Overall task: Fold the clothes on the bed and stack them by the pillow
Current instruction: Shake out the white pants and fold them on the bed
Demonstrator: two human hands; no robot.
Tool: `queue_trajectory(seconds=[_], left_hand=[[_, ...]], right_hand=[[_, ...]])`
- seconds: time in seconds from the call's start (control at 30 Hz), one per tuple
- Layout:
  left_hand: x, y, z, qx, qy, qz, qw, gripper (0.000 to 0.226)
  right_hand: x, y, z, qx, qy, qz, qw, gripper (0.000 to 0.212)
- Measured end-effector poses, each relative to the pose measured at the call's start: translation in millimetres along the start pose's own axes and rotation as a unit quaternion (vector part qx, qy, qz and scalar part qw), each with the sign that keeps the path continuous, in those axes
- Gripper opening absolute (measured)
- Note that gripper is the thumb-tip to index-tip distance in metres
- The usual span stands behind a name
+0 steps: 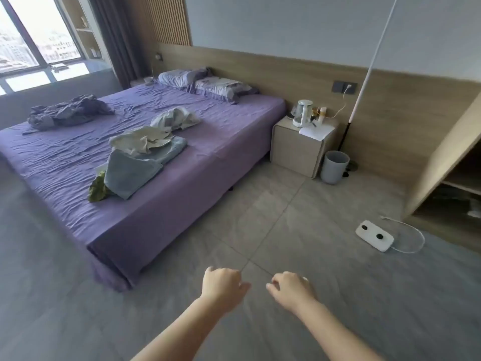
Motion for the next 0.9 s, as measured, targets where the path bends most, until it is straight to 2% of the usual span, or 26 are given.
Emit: queue_trajectory(seconds=[0.17, 0.43, 0.6, 0.9], left_hand=[[-18.3, -0.6, 30.4, 0.007, 0.025, -0.008, 1.0, 0.043], [-24.4, 4.4, 73.3, 0.038, 0.038, -0.026, 0.998, 0.047], [-8.6, 8.1, 118.1, 0.058, 0.026, -0.025, 0.998, 0.047], [30.5, 31.8, 208.8, 0.049, -0.015, -0.029, 0.998, 0.043]], right_hand=[[-26.2, 11.4, 37.2, 0.026, 0.017, -0.011, 0.999, 0.038], [-31.8, 18.6, 81.8, 0.042, 0.025, 0.007, 0.999, 0.035], [-32.5, 32.9, 121.2, 0.027, -0.004, 0.024, 0.999, 0.035], [-9.3, 64.2, 198.4, 0.004, -0.057, 0.028, 0.998, 0.032]])
Point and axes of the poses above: each hand's wrist, its own z-axis towards the middle knuckle, its own y-axis out of the back of the hand, x = y × z, the point moved 4 cm from there along z, towards the middle knuckle, and after that the axes turned 13 degrees about z, right-handed, at the moved point
